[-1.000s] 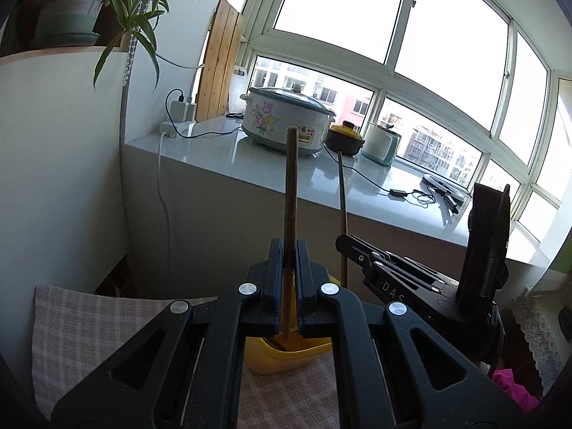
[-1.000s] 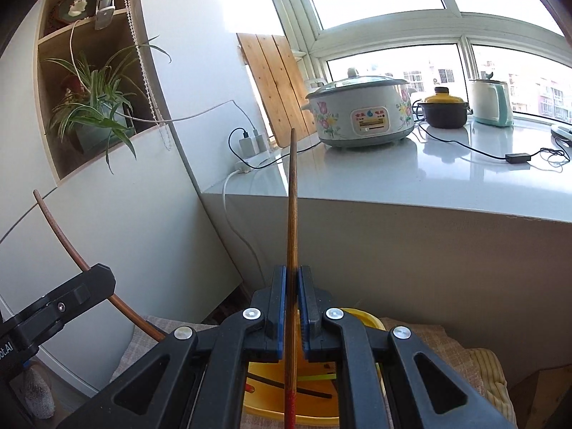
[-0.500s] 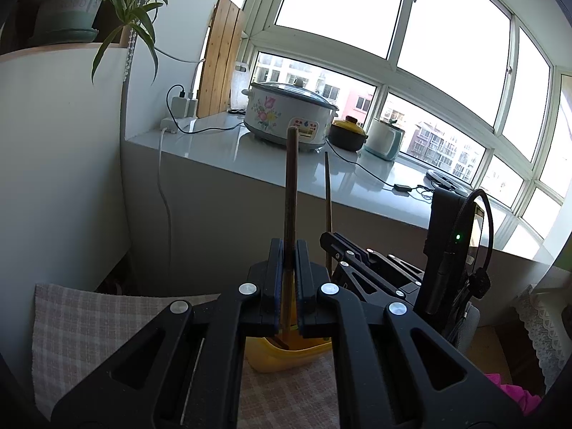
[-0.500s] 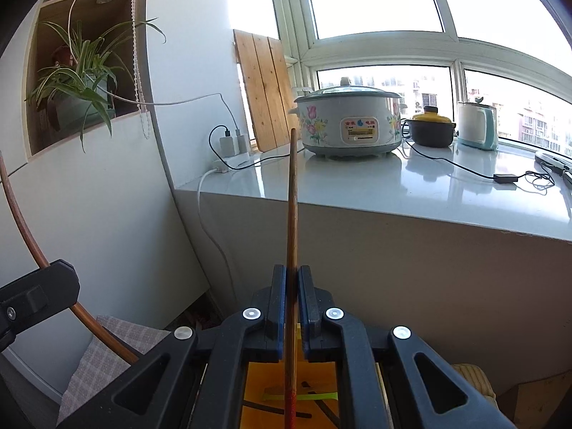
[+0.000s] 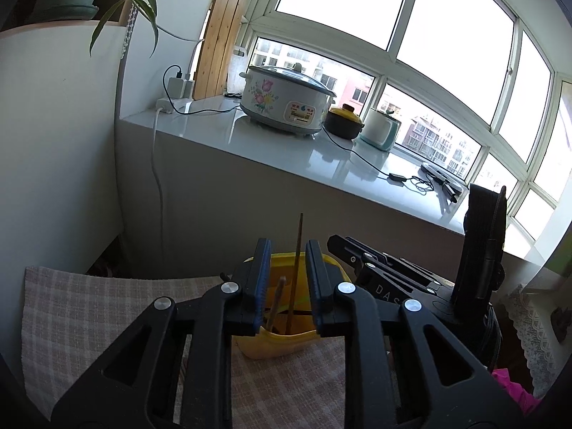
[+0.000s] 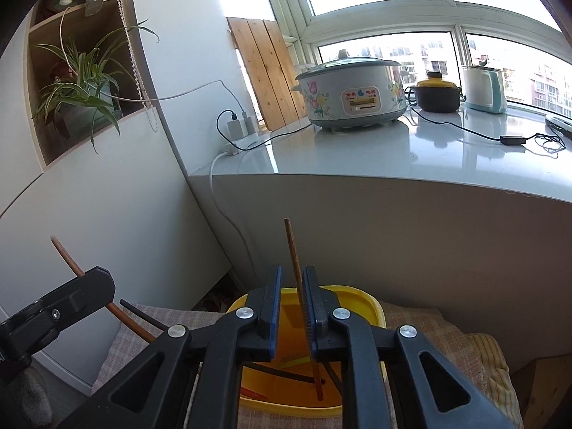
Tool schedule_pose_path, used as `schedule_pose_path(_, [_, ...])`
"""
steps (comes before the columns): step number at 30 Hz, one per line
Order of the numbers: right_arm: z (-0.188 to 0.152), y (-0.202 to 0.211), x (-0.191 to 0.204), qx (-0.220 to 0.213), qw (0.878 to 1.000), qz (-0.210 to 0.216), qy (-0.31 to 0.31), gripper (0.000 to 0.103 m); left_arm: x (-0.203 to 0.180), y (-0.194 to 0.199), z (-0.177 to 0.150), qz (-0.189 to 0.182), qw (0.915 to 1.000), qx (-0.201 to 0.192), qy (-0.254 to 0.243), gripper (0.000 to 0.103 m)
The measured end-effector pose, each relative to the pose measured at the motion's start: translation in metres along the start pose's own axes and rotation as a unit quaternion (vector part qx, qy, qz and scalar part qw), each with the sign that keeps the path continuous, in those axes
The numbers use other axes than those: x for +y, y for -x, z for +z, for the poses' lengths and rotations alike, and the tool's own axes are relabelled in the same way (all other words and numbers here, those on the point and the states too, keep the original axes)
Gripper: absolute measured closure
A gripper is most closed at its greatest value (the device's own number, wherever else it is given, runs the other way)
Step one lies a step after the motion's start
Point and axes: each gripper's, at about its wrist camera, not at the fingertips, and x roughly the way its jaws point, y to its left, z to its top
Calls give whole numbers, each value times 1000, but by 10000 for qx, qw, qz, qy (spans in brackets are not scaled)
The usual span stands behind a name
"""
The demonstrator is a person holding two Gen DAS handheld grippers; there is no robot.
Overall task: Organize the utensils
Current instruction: 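Open both grippers to drop the chopsticks into the container, then move both grippers back down to the remaining wooden chopsticks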
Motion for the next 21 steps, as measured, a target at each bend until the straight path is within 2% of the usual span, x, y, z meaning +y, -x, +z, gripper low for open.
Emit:
schedule_pose_path(7, [-5,20,-8,39,9995,281,-139,79,7,19,-8,-63,9999,-59,136,79])
schedule_pose_path(14, [-20,47,-13,125,9981,595,-87,72,23,44,-30,36,9998,-23,211,79])
schedule_pose_path(17, [-30,60,-14,147,9974,699,44,63,32,52,-44,172,9996,57,220,73])
schedule_pose_path(19, [-38,69,-13,137,9963,830,182,42,40,53,-57,264,9992,198,246,68])
schedule_pose_path(21, [-48,76,-10,128,9952,905,361,32,47,51,-73,344,9983,392,271,66])
